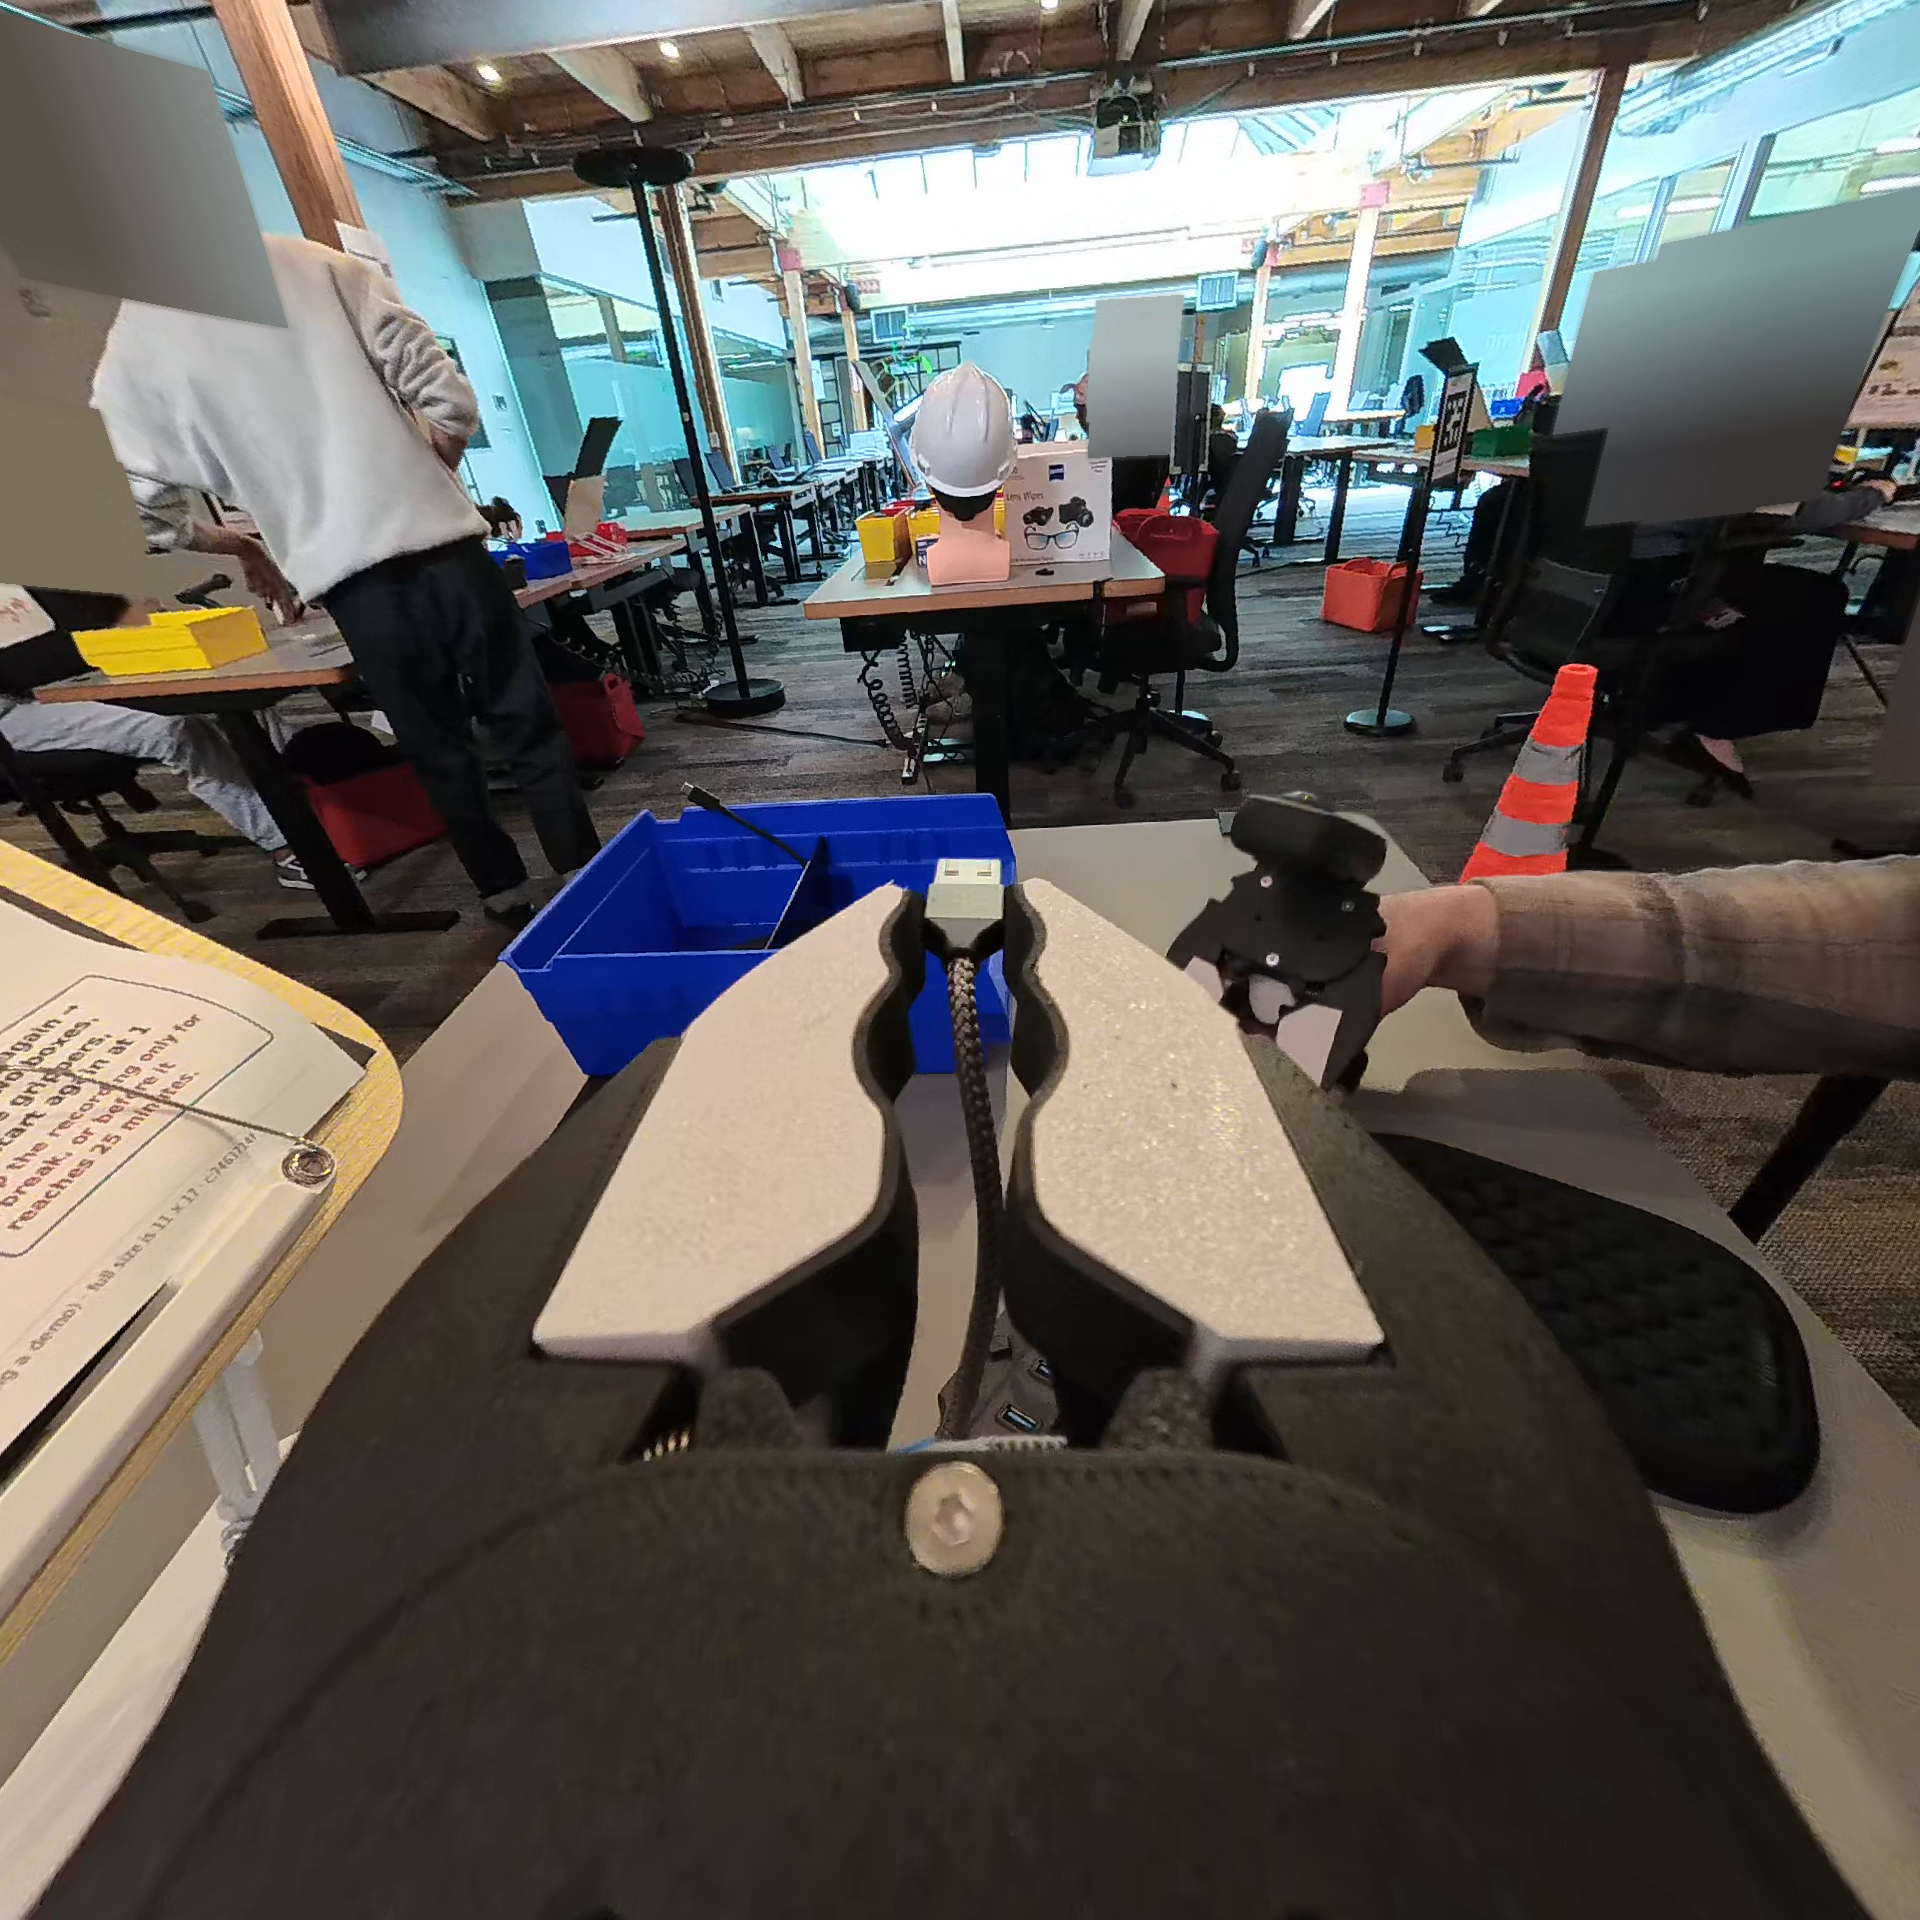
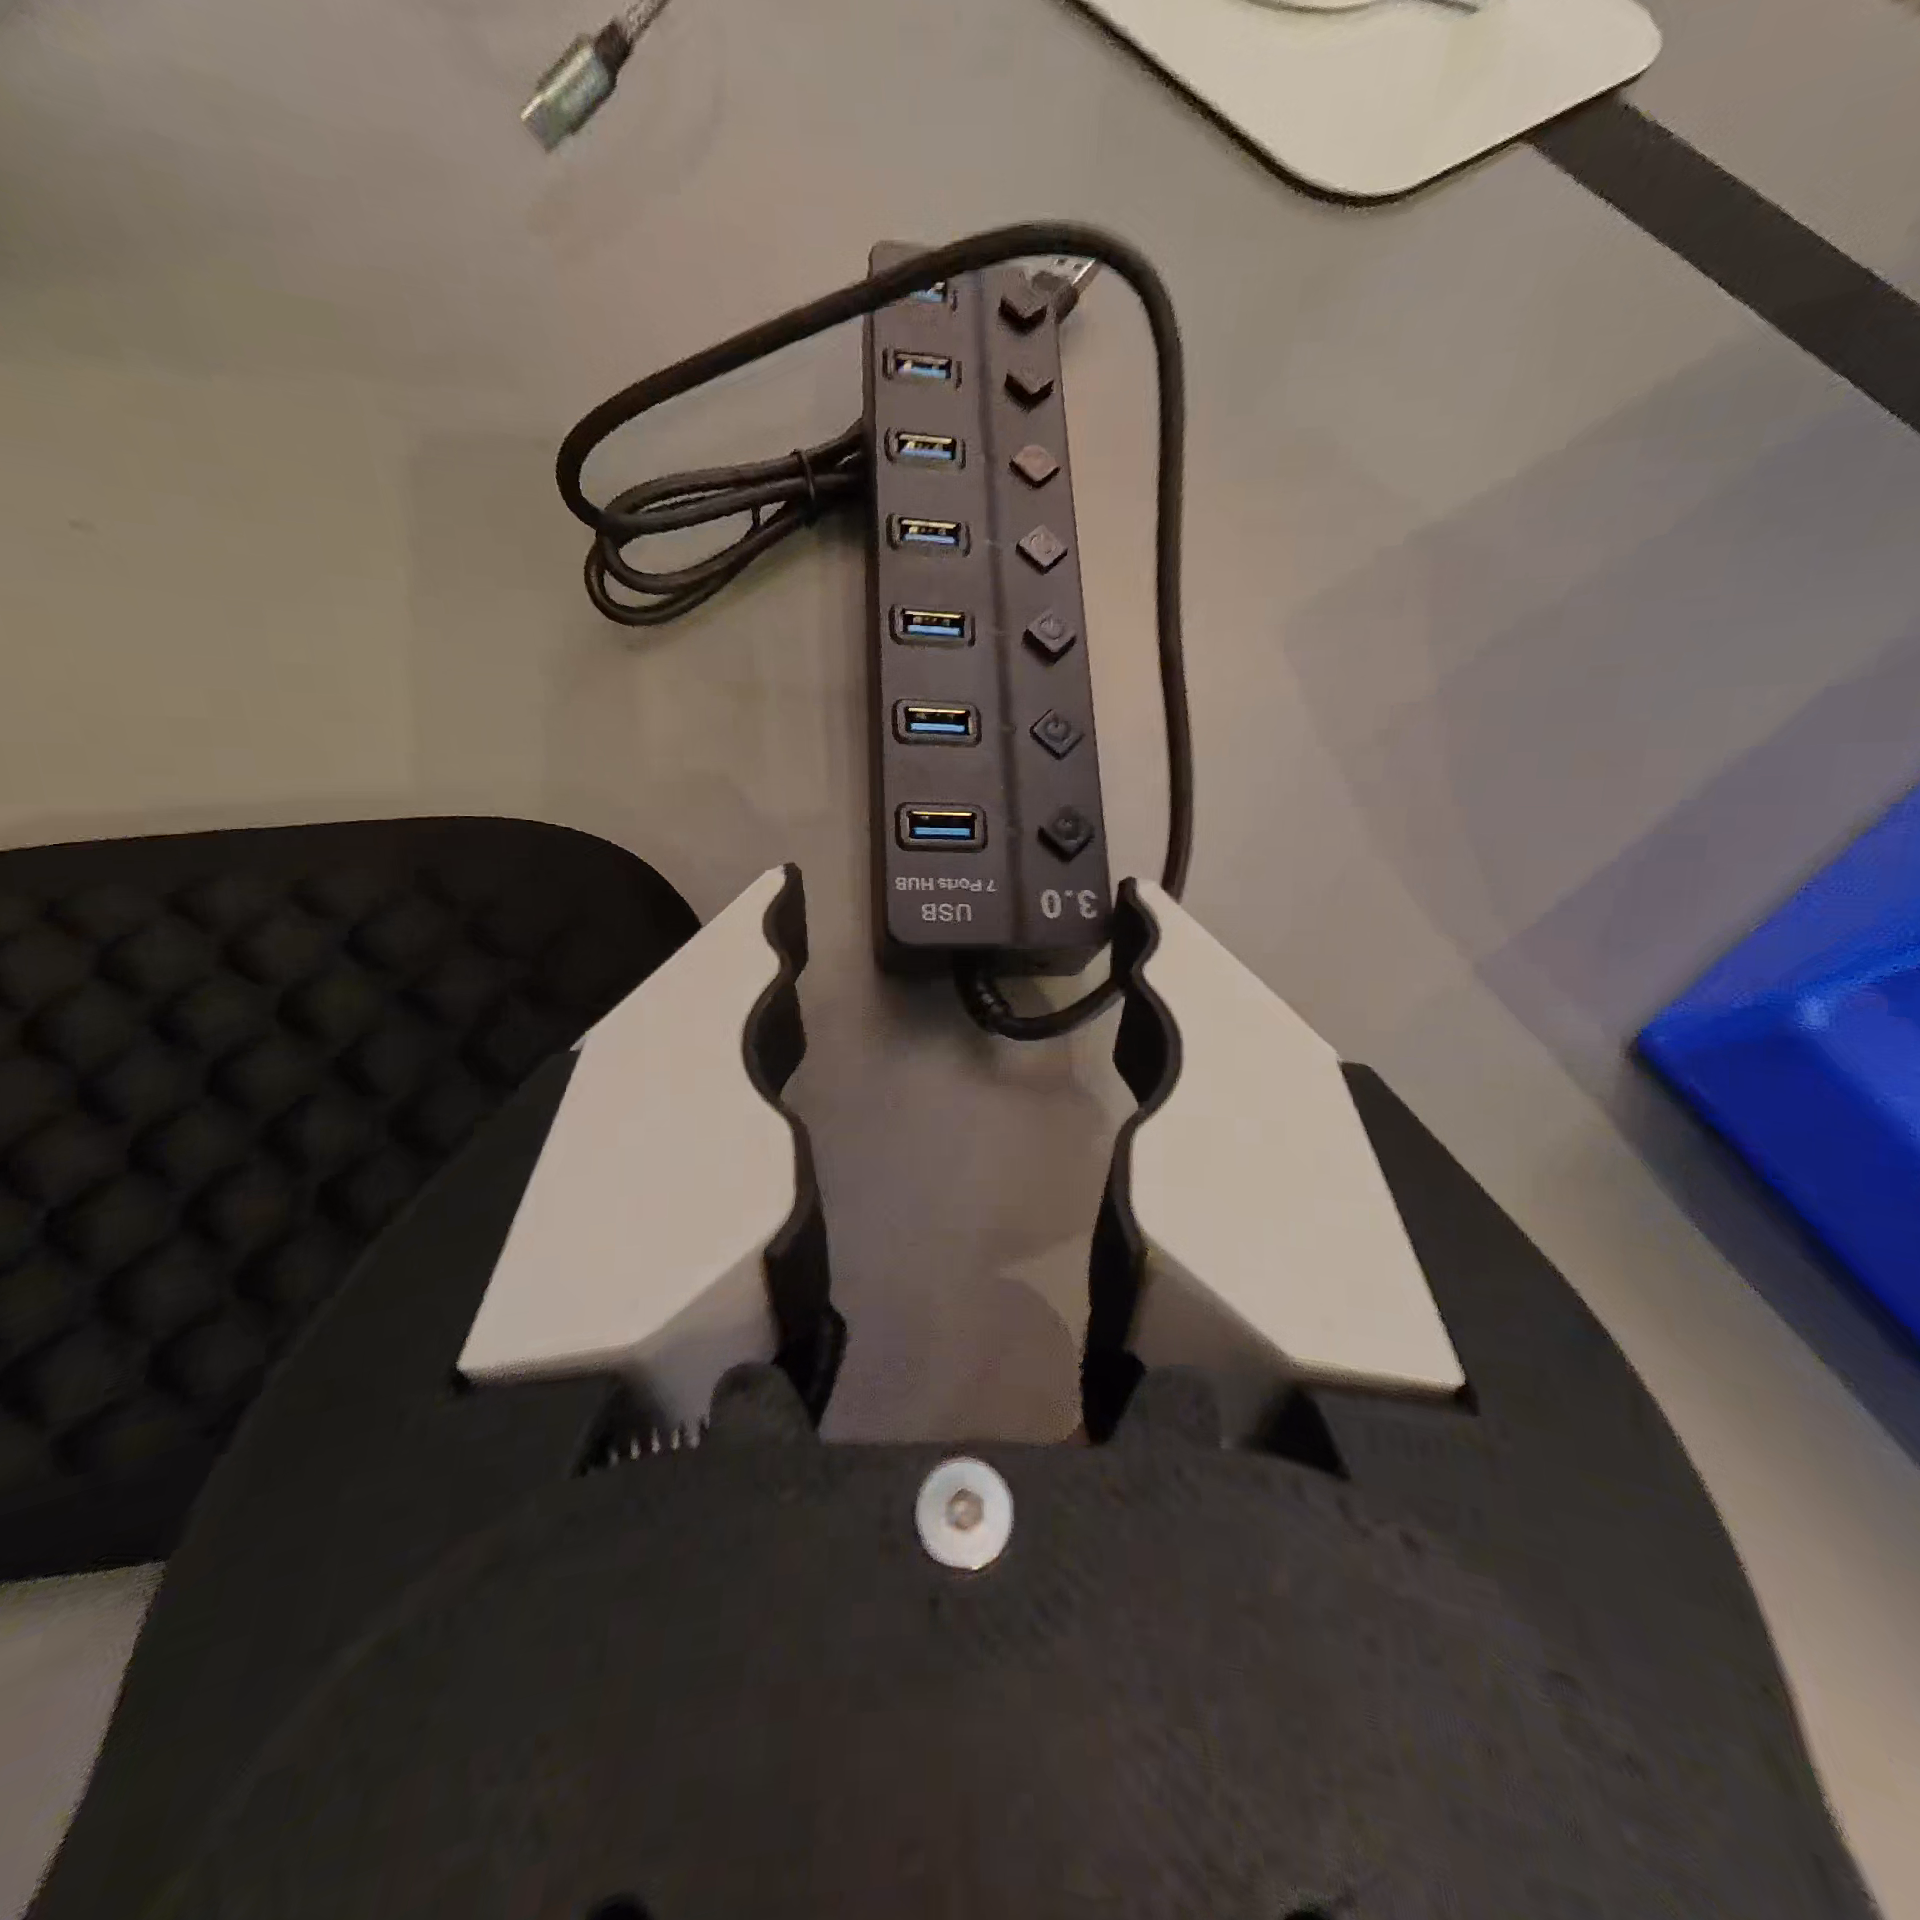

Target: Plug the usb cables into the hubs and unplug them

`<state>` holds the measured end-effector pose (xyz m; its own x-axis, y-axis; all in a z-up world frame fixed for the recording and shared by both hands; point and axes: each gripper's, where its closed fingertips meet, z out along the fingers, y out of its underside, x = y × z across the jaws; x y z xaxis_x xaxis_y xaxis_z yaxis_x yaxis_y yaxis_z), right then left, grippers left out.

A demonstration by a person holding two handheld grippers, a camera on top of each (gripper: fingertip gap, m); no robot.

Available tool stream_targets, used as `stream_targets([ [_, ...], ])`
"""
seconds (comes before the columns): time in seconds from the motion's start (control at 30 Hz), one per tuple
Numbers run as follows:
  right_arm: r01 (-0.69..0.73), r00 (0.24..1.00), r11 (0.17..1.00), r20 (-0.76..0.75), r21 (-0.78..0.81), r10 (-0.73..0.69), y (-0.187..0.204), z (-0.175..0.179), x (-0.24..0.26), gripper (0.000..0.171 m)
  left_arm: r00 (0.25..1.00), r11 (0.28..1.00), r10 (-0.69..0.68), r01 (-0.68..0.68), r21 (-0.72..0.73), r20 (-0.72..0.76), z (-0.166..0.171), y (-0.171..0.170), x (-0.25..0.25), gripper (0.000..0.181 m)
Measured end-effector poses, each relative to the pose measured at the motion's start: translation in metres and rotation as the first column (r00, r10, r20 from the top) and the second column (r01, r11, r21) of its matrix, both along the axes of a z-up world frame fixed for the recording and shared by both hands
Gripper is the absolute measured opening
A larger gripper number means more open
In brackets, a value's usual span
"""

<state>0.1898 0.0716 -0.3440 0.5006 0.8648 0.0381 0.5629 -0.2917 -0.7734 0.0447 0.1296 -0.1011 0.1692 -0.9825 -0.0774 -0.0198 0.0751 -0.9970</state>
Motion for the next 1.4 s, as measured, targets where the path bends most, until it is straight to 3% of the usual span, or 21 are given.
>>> stream_targets([
  [0.13, 0.014, 0.999, 1.0, 0.03, 0.004, -0.014, 0.009, -0.008, -0.003, 0.067, 1.0, 1.0, -0.004, 0.004, -0.001, -0.005, -0.002, 0.0, 0.001, 0.014],
  [0.67, -0.019, 0.999, 0.998, 0.033, -0.066, 0.021, 0.029, -0.023, -0.004, 0.051, 0.999, 1.0, -0.031, 0.031, 0.005, -0.026, -0.009, -0.002, 0.006, 0.014],
  [1.0, -0.028, 0.986, 0.999, -0.165, 0.039, 0.034, 0.032, 0.043, -0.007, 0.051, 0.999, 0.999, -0.035, 0.036, 0.009, -0.026, -0.01, -0.002, 0.003, 0.014],
  [1.4, -0.151, 0.986, 0.978, -0.043, 0.142, 0.158, 0.037, 0.104, -0.013, 0.05, 0.997, 0.998, -0.055, 0.056, 0.021, -0.056, -0.013, -0.008, 0.009, 0.014],
])
